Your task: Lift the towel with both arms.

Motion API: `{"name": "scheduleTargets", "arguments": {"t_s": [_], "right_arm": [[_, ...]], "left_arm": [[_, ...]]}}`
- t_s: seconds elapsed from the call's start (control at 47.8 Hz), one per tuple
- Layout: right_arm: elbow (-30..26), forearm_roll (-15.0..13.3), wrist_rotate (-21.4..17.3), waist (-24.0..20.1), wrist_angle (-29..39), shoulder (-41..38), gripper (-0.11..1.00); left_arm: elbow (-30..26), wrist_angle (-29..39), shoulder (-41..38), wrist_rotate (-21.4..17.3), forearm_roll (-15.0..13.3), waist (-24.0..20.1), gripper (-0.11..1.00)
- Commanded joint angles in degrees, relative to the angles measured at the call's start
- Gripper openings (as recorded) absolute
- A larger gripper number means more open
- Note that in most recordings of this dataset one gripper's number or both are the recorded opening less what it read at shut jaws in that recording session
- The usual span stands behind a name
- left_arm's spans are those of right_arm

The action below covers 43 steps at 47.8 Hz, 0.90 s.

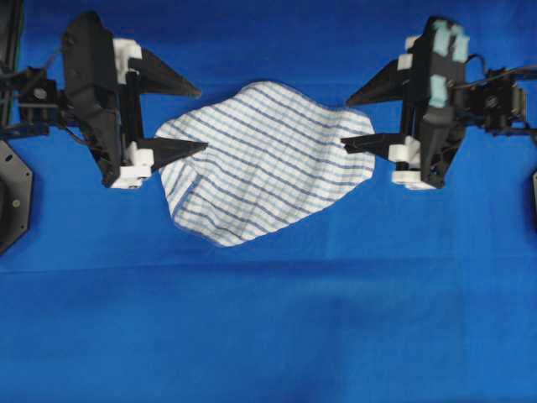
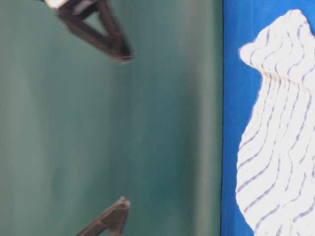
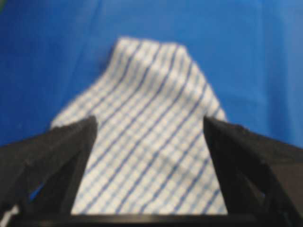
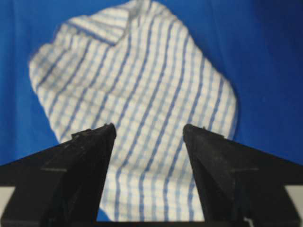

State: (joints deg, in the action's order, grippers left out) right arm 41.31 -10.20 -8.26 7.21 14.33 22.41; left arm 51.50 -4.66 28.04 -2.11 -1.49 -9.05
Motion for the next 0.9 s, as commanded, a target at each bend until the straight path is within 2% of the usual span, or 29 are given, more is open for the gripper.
{"name": "scheduleTargets", "arguments": {"t_s": [0.0, 0.251, 0.565, 0.878], "right_arm": [[0.88, -0.18, -0.09, 0.26, -3.16, -0.88, 0.63], [4.92, 0.0, -0.09, 1.14, -12.39, -6.94, 0.63], [5.45, 0.35, -0.09, 1.49, -17.05, -17.49, 0.63], [5.19, 1.05, -0.09, 1.49, -19.86, -25.66, 0.63]], "left_arm": [[1.32, -4.48, -1.85, -0.26, 0.18, 0.09, 0.87], [5.01, -13.45, -8.7, -0.26, 0.18, 0.0, 0.87], [4.31, -14.06, -18.72, -0.18, 0.18, 0.09, 0.87], [4.66, -14.06, -24.43, 0.44, 0.09, 0.09, 0.87]]}}
